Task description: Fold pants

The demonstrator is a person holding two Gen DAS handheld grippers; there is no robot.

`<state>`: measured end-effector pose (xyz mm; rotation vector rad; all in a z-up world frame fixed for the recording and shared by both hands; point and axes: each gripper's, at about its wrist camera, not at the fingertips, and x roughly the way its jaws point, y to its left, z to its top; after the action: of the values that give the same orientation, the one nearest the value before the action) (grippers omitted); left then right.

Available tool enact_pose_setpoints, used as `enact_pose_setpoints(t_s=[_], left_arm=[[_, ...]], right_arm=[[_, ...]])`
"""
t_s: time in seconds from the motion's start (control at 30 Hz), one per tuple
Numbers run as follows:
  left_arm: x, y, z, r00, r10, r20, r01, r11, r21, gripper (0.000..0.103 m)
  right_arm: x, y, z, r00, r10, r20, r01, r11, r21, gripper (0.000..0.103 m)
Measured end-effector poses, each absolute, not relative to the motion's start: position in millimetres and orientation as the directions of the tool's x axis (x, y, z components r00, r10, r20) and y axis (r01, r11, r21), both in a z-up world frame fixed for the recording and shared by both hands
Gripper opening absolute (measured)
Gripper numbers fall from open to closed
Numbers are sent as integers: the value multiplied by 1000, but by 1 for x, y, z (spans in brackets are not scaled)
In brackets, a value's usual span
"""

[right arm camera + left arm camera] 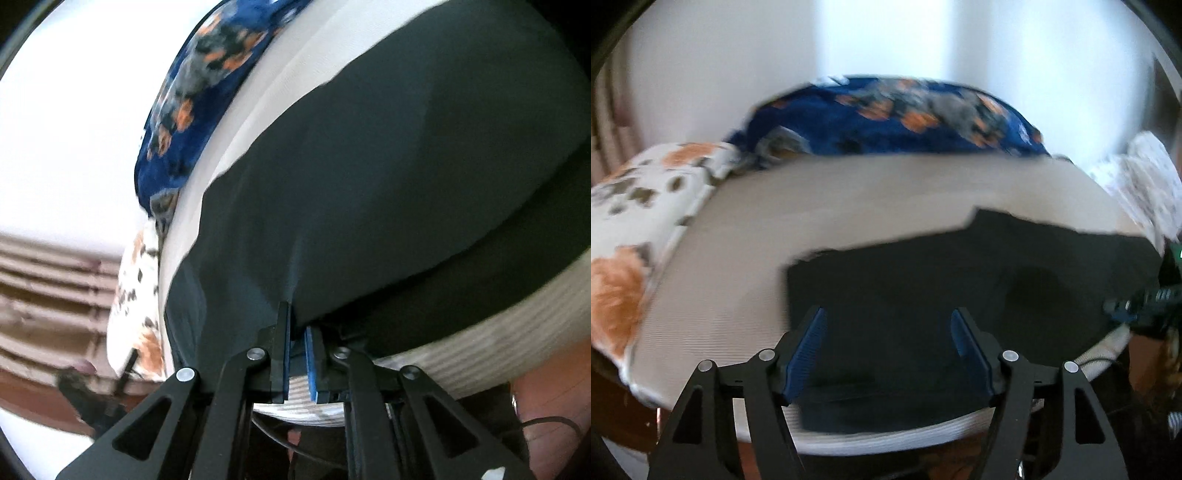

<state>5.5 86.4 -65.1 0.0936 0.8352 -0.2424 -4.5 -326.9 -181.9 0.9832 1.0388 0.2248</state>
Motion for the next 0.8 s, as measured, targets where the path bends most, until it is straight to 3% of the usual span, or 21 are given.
enact_pose_setpoints(t_s=[0.13,0.3,0.53,0.63,0.8], left_arm=[[18,67,-98,590,-159,-791,263,965,3,70],[30,77,-122,529,-157,-834,190,980,-64,70],[33,85,-125,549,-144,-824,168,984,-59,70],[32,86,-126,554,-141,-821,180,983,-48,70],[28,82,-129,572,-109,-813,206,979,13,70]], right_arm=[[-12,-384,-187,604,545,-582,356,469,808,10],[-21,-469,-190,694,427,-580,439,388,811,10],[-47,-584,-201,803,276,-529,480,227,847,9],[-57,-617,-211,826,270,-495,468,159,869,2],[-62,-624,-200,814,252,-524,470,245,848,2]])
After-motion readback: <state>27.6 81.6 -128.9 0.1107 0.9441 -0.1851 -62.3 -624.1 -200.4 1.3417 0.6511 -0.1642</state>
